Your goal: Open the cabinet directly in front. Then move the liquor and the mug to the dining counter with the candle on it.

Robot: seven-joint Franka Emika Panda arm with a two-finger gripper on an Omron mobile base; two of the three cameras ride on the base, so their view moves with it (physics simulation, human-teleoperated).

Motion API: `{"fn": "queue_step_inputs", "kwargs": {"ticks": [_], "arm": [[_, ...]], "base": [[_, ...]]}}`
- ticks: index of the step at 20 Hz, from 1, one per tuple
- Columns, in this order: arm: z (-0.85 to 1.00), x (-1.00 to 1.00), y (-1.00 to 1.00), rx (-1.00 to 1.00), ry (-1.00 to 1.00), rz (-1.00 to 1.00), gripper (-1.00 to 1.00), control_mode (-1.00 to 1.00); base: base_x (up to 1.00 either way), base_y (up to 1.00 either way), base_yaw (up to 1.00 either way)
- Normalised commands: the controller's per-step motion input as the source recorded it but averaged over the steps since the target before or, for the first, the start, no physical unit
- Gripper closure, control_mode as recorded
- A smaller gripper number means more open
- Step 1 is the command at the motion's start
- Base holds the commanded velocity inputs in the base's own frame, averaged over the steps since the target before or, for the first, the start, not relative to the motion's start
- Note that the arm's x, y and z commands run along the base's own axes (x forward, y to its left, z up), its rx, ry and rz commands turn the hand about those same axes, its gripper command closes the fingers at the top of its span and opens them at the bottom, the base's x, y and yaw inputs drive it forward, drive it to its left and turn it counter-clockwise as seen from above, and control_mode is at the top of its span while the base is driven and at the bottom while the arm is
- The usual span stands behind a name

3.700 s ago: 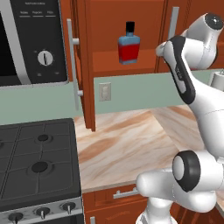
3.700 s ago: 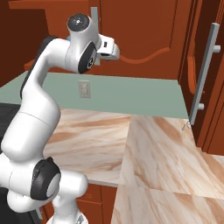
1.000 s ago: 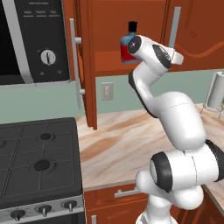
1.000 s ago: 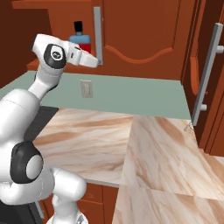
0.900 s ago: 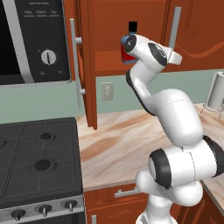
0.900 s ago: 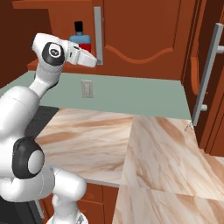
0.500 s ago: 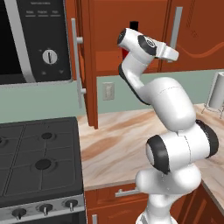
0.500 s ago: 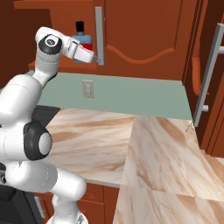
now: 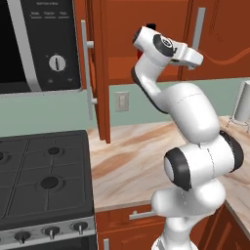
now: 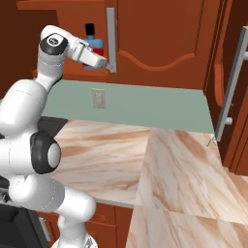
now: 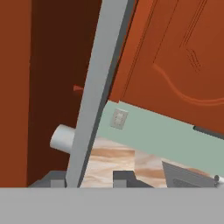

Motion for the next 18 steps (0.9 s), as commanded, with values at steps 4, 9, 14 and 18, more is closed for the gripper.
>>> {"fn": "queue_step_inputs", "kwargs": {"ticks": [4,9,14,18], "arm": [[0.24,-0.86,-1.00,0.01,-0.03,0.00,1.00,-1.00],[0.16,-0.90,-1.00,0.03,-0.05,0.00,1.00,-1.00],[0.12,-0.91,-1.00,0.02,0.00,0.00,1.00,-1.00],[0.21,-0.94,-1.00,0.03,0.00,0.00,1.00,-1.00]], "base": [[0.00,0.00,0.00],[0.00,0.00,0.00],[0.00,0.00,0.00],[0.00,0.00,0.00]]}}
